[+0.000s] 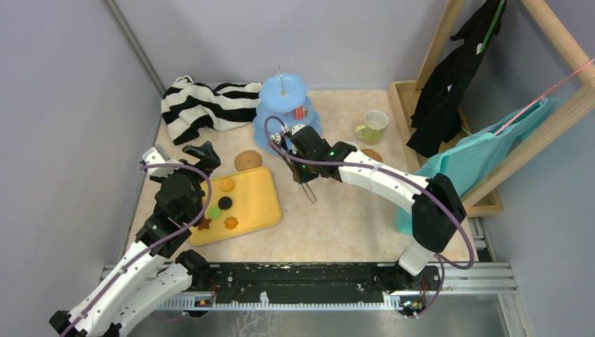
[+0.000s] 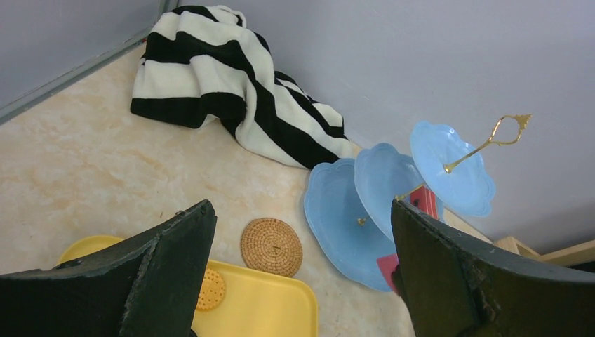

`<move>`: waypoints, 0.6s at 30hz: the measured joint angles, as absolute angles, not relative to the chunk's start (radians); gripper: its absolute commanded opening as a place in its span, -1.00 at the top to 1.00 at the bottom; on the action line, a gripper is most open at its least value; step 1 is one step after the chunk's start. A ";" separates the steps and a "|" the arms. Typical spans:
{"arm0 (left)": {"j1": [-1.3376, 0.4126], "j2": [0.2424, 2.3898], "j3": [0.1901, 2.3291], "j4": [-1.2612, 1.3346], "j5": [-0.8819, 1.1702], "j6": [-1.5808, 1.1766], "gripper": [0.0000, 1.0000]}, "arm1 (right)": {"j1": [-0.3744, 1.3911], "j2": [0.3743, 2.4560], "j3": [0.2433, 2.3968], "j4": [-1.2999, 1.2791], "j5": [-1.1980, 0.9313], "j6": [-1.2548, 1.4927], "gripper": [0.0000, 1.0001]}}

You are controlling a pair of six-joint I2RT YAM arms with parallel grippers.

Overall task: Serve the afternoon tea
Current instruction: Pick up the desert from the tray, then place the desert on the desert table.

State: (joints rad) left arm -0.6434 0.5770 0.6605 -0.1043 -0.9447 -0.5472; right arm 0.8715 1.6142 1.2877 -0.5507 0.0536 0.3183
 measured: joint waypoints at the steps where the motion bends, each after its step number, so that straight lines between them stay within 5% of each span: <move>1: -0.643 0.579 0.661 -0.103 -0.942 -0.547 -0.98 | 0.857 1.627 1.311 -0.557 0.048 0.318 0.87; 18: -0.643 0.594 0.646 -0.064 -0.924 -0.550 -0.98 | 0.729 1.943 1.690 -0.630 -0.054 0.312 0.88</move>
State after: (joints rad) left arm -0.6434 0.5938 0.6460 -0.0643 -0.9237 -0.5495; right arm 0.7292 1.9434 1.6901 -0.6304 -0.0544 0.3122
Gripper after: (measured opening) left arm 0.991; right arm 0.146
